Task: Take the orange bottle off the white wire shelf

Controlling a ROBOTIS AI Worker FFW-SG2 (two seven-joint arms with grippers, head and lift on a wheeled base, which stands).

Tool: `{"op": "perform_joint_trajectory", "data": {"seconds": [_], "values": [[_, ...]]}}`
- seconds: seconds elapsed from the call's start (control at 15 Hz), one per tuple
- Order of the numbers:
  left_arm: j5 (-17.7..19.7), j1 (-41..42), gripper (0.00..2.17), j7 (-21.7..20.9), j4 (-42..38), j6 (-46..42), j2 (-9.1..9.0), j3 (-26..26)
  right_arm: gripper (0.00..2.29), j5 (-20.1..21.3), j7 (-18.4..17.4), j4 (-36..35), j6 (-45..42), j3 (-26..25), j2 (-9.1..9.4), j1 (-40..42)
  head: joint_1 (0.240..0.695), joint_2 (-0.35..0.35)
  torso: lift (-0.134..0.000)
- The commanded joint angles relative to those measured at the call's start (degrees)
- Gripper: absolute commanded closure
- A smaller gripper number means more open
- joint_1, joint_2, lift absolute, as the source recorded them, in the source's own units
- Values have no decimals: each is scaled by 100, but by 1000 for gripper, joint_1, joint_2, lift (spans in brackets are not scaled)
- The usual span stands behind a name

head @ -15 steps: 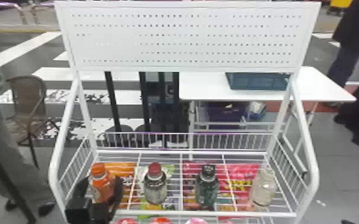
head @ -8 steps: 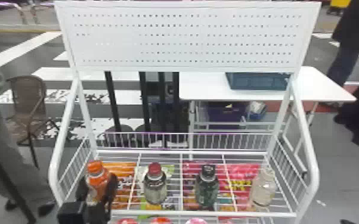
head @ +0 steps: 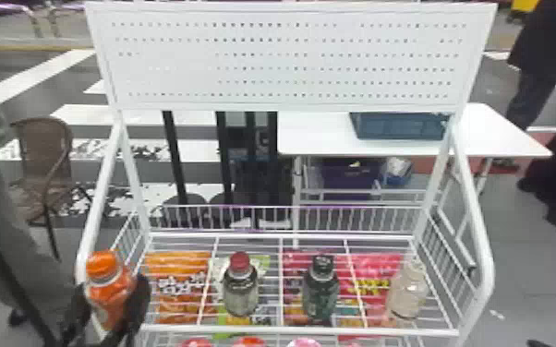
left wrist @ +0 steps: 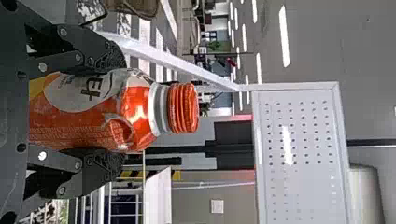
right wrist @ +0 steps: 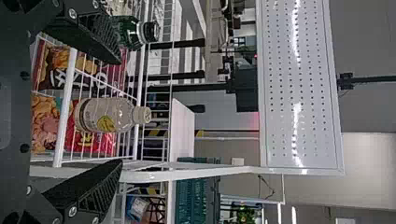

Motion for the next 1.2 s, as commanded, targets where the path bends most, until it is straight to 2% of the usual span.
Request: {"op": "perform_joint_trajectory", "data": {"seconds": [0.0,0.33,1.13], "values": [[19,663,694,-9,-799,46,68,97,147,-17,-2,-16,-2,1,-20,12,499,0,0],[28,1445,694,44,-1546,574,165,141,147,-17,-2,-121,-19,-8,-20,100,499,0,0],[10,1542,694,114,-1687,767,174,123,147,-17,42,-227,-72,27,6,170,499,0,0]]}}
